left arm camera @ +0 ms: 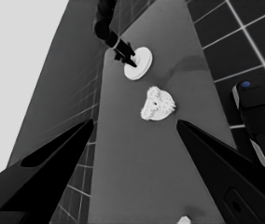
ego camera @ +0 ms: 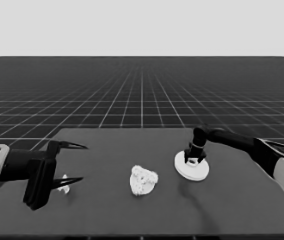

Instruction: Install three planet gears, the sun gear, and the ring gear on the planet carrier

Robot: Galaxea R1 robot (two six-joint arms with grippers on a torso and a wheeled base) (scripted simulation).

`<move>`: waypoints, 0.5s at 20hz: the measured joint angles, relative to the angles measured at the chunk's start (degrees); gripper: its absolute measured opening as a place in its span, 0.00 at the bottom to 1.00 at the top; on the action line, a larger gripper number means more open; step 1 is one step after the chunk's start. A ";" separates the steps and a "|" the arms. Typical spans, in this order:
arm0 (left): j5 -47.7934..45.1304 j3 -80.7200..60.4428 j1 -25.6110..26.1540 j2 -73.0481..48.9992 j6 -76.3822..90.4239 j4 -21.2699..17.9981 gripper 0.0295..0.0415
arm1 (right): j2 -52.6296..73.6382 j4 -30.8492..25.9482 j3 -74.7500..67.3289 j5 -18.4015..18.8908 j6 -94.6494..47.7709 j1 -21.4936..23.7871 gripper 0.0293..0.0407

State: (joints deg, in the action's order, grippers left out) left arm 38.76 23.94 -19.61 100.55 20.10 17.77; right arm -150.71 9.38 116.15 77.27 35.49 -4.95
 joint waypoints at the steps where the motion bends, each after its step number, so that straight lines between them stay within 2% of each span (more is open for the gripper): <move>1: 0.00 0.00 0.00 0.00 0.00 0.00 0.75 | 0.00 0.00 0.00 0.00 0.00 0.00 0.49; 4: 0.00 0.00 0.00 0.00 0.00 0.00 0.75 | 0.00 0.01 0.01 -0.01 0.00 0.00 0.49; 5: 0.00 0.00 0.00 0.00 0.00 0.00 0.75 | 2.36 -1.66 -5.26 3.56 2.39 3.03 0.49; 6: 0.00 0.00 0.00 0.00 0.00 0.00 0.75 | 3.32 -3.06 -7.20 5.58 3.22 5.98 0.49; 8: 0.00 0.00 0.00 0.00 0.00 0.00 0.75 | 3.70 -4.56 -7.98 7.39 3.51 8.60 0.49; 10: 0.00 0.00 0.00 0.00 0.00 0.00 0.75 | 3.72 -5.10 -8.02 8.00 3.50 9.40 0.49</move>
State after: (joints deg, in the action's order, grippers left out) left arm 38.76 23.94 -19.61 100.55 20.10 17.77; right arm -146.99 4.28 108.14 85.27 38.99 4.45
